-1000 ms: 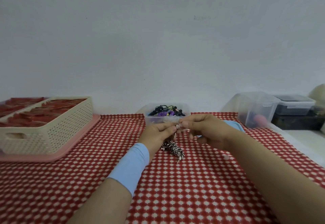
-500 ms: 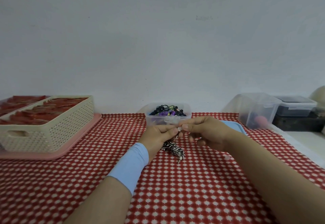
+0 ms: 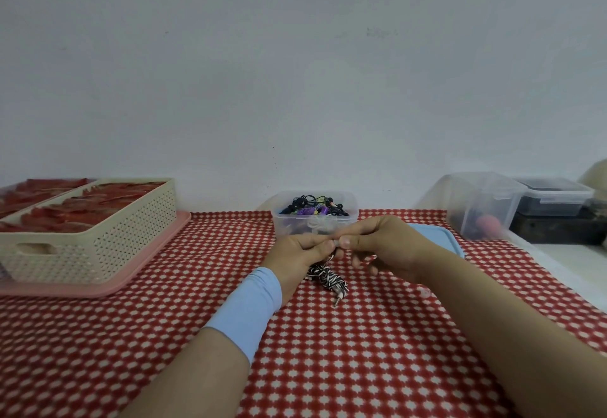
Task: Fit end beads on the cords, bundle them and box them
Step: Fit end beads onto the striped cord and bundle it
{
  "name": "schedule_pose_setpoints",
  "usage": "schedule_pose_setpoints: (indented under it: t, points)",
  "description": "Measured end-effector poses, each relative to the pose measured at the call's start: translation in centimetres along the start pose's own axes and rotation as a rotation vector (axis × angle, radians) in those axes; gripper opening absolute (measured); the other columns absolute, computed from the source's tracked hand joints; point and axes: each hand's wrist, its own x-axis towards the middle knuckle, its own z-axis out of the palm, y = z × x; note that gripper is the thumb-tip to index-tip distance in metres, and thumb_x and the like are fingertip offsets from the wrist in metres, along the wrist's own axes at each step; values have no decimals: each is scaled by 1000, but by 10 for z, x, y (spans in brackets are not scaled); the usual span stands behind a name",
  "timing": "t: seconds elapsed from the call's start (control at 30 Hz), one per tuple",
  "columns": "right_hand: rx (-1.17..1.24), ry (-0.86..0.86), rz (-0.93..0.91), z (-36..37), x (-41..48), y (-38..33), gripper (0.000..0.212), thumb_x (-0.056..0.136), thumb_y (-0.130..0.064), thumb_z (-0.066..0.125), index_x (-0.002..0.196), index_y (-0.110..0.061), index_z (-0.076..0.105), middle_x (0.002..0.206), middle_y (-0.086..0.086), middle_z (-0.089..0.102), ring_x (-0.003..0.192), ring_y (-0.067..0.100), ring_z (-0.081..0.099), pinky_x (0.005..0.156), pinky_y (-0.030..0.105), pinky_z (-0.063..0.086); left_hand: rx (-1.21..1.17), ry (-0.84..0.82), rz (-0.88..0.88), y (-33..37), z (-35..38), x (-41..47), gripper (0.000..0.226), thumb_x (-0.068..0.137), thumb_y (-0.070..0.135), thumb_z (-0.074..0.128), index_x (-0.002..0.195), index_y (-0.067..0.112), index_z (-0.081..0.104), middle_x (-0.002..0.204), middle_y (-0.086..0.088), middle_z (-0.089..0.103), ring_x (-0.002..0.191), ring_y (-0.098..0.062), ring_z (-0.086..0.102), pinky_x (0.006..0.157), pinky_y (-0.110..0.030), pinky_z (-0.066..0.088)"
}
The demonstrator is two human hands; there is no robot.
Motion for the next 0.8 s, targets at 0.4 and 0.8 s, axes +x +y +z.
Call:
schedule_pose_setpoints:
  t: [0.4,0.8]
  points:
    - [9,18,-12,-3,0,1,15,93,-12,70,104,-12,79,89,9,76,65,16,66,46,25,48,-89,8,-14,2,3,0,13,85,15,70,96,12,78,88,-3,76,83,-12,64,87,-26,52]
    - [-121,86,-127,-1,0,-3,13,88,-8,76,100,-8,80,85,13,76,61,16,63,46,26,50,-42,69,3,2,4,0,7,87,11,72,92,9,75,78,-2,71,70,-9,62,76,-22,52]
